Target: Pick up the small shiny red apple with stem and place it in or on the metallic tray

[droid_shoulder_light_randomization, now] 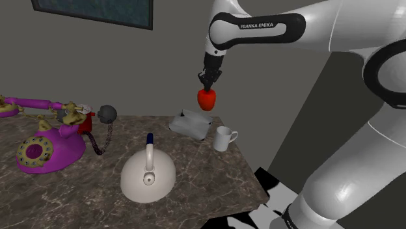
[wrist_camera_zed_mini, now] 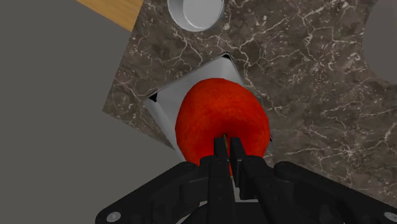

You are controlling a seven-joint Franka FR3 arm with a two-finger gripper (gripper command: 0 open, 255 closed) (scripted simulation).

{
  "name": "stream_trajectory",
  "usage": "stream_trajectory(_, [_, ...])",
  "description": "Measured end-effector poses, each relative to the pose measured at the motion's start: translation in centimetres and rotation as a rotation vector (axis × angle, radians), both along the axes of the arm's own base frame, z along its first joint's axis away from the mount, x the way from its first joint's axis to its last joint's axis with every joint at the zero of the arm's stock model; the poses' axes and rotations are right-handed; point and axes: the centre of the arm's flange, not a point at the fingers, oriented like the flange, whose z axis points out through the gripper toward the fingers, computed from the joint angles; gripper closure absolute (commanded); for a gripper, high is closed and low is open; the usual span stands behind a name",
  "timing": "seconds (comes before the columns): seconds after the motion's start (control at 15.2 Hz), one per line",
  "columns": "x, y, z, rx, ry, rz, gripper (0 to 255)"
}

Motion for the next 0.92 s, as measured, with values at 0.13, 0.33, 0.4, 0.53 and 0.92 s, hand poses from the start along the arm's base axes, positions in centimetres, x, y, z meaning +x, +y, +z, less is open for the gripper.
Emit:
stream_trajectory(0.13, [2.9, -0.8, 0.2, 0.000, 0.000, 0.000, 255])
stream_trajectory(0.33, [6.7, -2.1, 1.3, 0.000, 0.000, 0.001, 255])
stream_trajectory(0.4, [7.6, -2.3, 1.2, 0.000, 0.000, 0.000, 255])
stream_trajectory(0.53, [8.1, -2.6, 0.4, 0.000, 0.001, 0.000, 255])
stream_trajectory(0.92, [8.4, -2.6, -2.7, 0.000, 0.001, 0.000, 255])
